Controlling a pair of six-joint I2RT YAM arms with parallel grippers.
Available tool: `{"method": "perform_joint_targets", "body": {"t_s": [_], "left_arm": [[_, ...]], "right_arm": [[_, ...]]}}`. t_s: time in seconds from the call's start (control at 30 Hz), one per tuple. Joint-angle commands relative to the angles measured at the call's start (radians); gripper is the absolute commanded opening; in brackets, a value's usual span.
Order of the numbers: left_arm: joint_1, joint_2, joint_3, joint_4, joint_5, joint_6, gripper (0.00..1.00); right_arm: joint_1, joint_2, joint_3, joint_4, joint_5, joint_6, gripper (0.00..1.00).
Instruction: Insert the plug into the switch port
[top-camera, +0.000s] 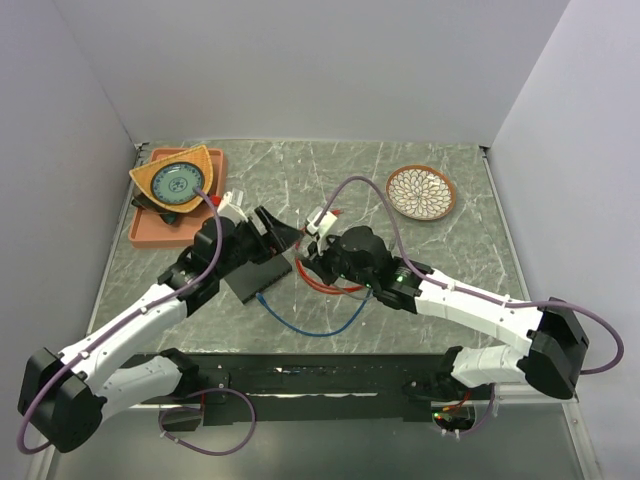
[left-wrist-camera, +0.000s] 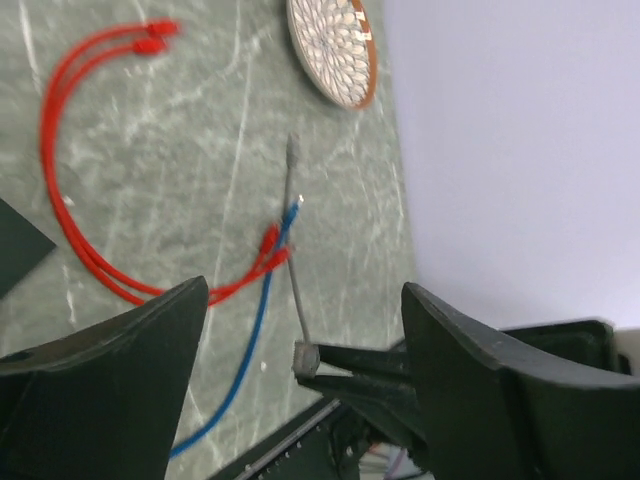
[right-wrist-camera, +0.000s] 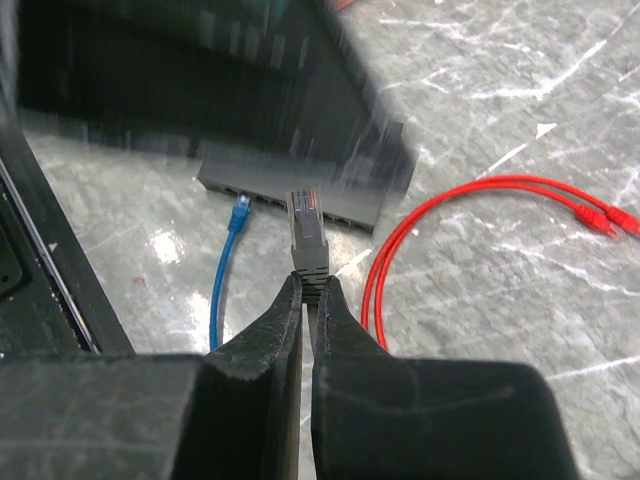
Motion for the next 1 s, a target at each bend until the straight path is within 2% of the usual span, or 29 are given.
{"method": "perform_joint_targets", "body": {"t_s": [0.0, 0.13, 0.17, 0.3, 0.5, 0.6, 0.77, 0.97], "left_arm": [[0.007, 0.011, 0.114, -0.111, -0.126, 0.108, 0.88], [0.017, 0.037, 0.202, -0.249, -0.237, 0.194, 0.98], [0.018, 0.049, 0.229, -0.272, -0.292, 0.208, 0.99], [0.043, 0.077, 0.266, -0.349, -0.344, 0.269, 0.99], [0.148, 0.124, 0.226, -0.349, -0.24, 0.298, 0.99], [0.213, 0.153, 0.188, -0.322, -0.176, 0.304, 0.96], [0.289, 0.213, 0.117, -0.262, -0.092, 0.318, 0.96], [0.382, 0.299, 0.044, -0.193, -0.048, 0.343, 0.96]], "right_arm": [[-0.001, -0.054, -0.019, 0.019, 0.022, 0.0, 0.0], [0.0, -0.072, -0.042, -0.006, 0.022, 0.004, 0.0], [0.0, -0.075, -0.046, -0.009, 0.023, 0.006, 0.0], [0.0, -0.077, -0.057, -0.014, 0.022, 0.007, 0.0], [-0.001, -0.055, -0.051, -0.02, -0.003, 0.007, 0.0], [-0.001, -0.046, -0.054, -0.02, -0.011, 0.037, 0.0], [-0.001, -0.028, -0.042, -0.043, -0.028, 0.043, 0.0], [-0.001, -0.011, -0.036, -0.057, -0.066, 0.06, 0.0]]}}
